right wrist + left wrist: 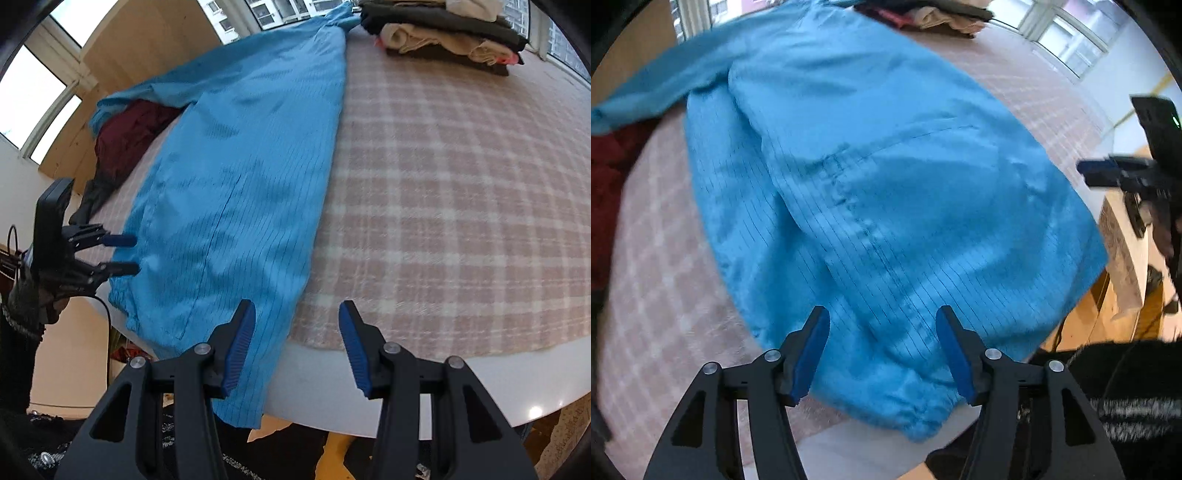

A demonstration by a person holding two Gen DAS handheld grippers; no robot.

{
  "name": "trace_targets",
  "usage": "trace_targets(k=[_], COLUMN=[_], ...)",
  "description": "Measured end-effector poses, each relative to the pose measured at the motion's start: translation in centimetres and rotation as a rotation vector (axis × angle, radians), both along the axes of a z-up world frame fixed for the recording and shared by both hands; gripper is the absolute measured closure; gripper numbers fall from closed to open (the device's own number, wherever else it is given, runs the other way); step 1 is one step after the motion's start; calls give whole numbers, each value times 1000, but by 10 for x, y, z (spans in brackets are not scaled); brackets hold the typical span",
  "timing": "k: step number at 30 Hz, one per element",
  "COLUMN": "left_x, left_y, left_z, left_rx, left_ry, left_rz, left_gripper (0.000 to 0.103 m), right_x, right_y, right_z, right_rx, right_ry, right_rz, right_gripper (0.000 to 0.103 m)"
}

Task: Fold clothes

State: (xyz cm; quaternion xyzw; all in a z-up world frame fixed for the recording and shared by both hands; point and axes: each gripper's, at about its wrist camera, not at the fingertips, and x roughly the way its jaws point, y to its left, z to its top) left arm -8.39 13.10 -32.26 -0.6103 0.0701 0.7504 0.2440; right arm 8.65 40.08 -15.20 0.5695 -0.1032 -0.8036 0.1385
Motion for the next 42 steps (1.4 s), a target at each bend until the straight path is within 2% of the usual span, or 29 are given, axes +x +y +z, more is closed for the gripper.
trace_targets(k=[2,3,4,5,10,12,13,17,19,24,29,30,31,32,33,34,37,42], left_x=[-1,-2,-2,-3,-3,-2,-2,-1,1,13,15,13,12,11,12,12,14,14], left_y=[5,8,11,14,25,25,25,22,24,24,24,21,19,17,15,13,9,9], left_z=[1,3,4,6,16,20,20,19,15,2,-7,-7,-7,-7,-6,-4,1,24], left_rx=[27,41,56,71,124,132,135,146,140,103,135,151,168,182,198,214,256,300], left_ry=[6,10,15,19,47,61,66,86,91,87,80,75,70,69,72,77,92,132], left_rz=[-2,-5,-7,-10,-22,-14,-7,18,26,39,53,61,69,74,77,81,87,111], left_gripper=[52,70,95,102,102,102,102,102,102,84,83,85,93,99,102,102,103,103], right_x=[0,1,1,0,-25,-57,-76,-154,-197,-278,-317,-324,-329,-333,-335,-338,-341,-333], right_y=[-4,-4,-5,-4,-10,-31,-47,-117,-158,-228,-240,-240,-239,-236,-232,-226,-209,-199], right_z=[-1,0,2,4,38,60,67,81,73,31,-1,-7,-11,-14,-16,-18,-11,29], right_rx=[5,8,13,21,50,35,29,18,60,258,363,346,319,287,257,216,110,69], right_ry=[0,3,6,9,65,103,123,163,160,132,69,44,22,1,-20,-41,-58,7], right_rz=[7,8,7,4,4,49,74,176,216,276,256,253,249,241,231,218,175,169], right_gripper=[56,56,56,56,56,52,47,46,46,46,46,46,52,78,94,101,101,101])
